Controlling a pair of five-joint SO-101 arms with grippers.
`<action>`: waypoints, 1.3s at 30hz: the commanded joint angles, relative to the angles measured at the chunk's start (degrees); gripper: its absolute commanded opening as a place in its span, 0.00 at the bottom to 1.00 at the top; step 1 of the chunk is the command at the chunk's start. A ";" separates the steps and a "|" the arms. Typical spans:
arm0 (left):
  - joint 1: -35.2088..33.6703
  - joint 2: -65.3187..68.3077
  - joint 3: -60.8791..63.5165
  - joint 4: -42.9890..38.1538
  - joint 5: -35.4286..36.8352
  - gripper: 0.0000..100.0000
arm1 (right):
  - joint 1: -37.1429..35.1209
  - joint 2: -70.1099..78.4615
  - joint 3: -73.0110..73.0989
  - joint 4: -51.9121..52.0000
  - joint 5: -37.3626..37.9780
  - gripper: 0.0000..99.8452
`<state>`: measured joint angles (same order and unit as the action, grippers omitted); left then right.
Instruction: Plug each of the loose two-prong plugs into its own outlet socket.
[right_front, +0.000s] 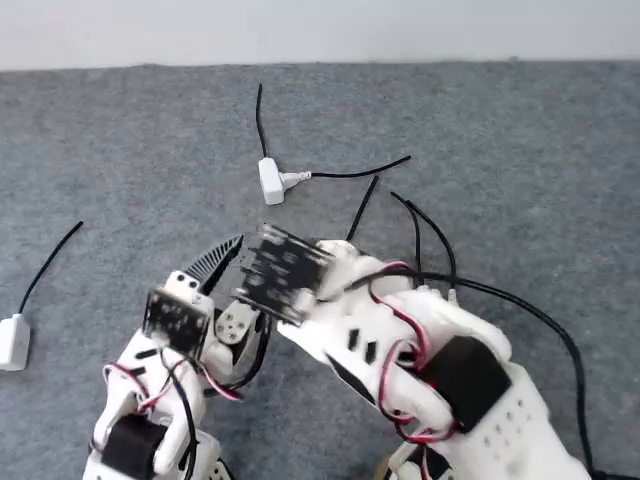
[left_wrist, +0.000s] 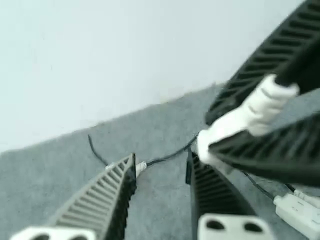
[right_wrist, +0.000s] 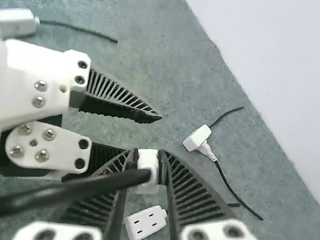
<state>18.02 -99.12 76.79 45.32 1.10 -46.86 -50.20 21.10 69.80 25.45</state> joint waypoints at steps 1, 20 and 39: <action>0.35 -4.84 1.63 -0.26 0.79 0.16 | -1.71 -1.80 2.37 -1.98 -1.58 0.01; -0.18 -5.01 1.63 1.76 0.00 0.16 | -2.77 -7.87 12.92 -1.36 -2.02 0.01; -0.18 -5.01 1.54 1.85 -1.05 0.16 | 0.22 -24.84 32.18 -6.55 -1.93 0.01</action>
<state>18.02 -103.34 79.60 47.69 0.31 -48.44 -73.41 53.36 65.58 24.13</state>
